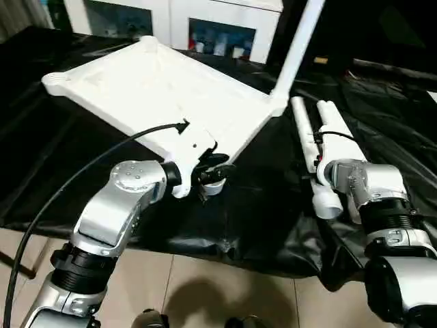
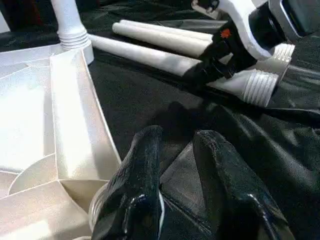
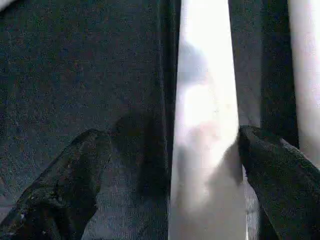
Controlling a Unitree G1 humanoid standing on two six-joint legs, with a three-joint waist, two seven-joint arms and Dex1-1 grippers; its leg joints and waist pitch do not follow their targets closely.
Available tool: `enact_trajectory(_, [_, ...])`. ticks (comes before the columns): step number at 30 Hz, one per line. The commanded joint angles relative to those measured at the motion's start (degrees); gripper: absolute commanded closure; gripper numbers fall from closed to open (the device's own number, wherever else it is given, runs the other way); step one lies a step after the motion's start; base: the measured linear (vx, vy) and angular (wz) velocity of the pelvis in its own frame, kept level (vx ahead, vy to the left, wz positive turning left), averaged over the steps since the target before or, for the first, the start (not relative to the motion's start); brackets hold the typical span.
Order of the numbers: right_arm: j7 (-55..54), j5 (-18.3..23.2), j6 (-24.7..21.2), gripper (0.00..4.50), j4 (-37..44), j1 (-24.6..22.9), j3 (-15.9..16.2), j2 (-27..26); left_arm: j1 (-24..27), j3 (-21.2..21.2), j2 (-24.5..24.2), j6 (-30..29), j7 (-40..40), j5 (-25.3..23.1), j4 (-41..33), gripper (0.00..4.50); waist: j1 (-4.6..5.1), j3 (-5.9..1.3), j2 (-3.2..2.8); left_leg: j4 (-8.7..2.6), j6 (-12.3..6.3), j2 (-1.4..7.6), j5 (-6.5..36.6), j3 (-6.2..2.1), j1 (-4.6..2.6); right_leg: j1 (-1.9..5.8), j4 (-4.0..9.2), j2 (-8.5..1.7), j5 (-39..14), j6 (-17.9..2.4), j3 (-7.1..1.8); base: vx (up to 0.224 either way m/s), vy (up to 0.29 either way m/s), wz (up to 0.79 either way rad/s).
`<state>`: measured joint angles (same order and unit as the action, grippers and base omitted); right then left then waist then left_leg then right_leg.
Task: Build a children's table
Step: Pick table leg
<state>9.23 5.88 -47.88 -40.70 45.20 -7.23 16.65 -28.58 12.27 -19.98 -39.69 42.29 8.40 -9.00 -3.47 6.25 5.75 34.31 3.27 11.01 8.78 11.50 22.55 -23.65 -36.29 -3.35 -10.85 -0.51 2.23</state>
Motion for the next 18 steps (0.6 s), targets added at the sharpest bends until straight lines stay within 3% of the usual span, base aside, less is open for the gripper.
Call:
enact_trajectory(1, [0.7, -0.4, -2.0, 0.07, -1.6, -0.9, 0.4, 0.4, 0.5, 0.8, 0.0, 0.2, 0.2, 0.4, -1.4, 3.17, -0.11, -5.68, -0.18, -3.19, 1.19, 1.88, 5.4, -0.66, -1.58, 3.07, 3.43, -3.78, -4.5, -10.3, -2.45, 0.0, 0.0, 0.0])
enact_trajectory(4, [1.2, -0.6, -3.1, 0.07, -1.6, -1.7, 1.1, 0.2, 0.6, 1.1, -0.2, 0.3, 0.3, 0.3, -1.4, 3.17, -0.14, -5.75, 0.07, -3.15, 1.34, 1.85, 5.2, -0.69, -1.47, 3.18, 3.35, -3.82, -4.3, -10.0, -2.44, 0.0, 0.0, 0.0])
enact_trajectory(5, [1.2, -0.6, -3.5, 0.35, -1.6, -2.1, 1.4, 0.2, 0.6, 1.2, -0.4, -0.1, 0.5, 0.6, -1.6, 3.17, -0.2, -5.77, 0.07, -3.13, 1.29, 1.86, 5.1, -0.69, -1.44, 3.15, 3.38, -3.91, -4.5, -9.9, -2.46, 0.0, 0.0, 0.0])
enact_trajectory(16, [0.6, 0.0, -2.9, 1.29, -3.4, -2.2, 0.2, 0.4, 1.5, 1.6, -0.5, -0.5, -0.3, 0.4, -2.4, 3.17, -0.08, -5.7, 0.45, -3.18, 2.95, 1.92, 8.5, -0.83, -1.63, 2.68, 3.89, -3.88, -10.0, -8.2, -2.41, 0.0, 0.0, 0.0])
enact_trajectory(18, [0.0, 0.2, -2.8, 1.41, -3.3, -2.4, -0.4, 0.4, 1.4, 1.1, 0.1, -1.3, -1.2, 0.7, -2.0, 3.0, -0.06, -5.73, 0.59, -3.2, 3.39, 1.92, 9.4, -0.92, -1.63, 2.62, 3.97, -3.88, -11.1, -7.8, -2.35, 0.0, 0.0, 0.0])
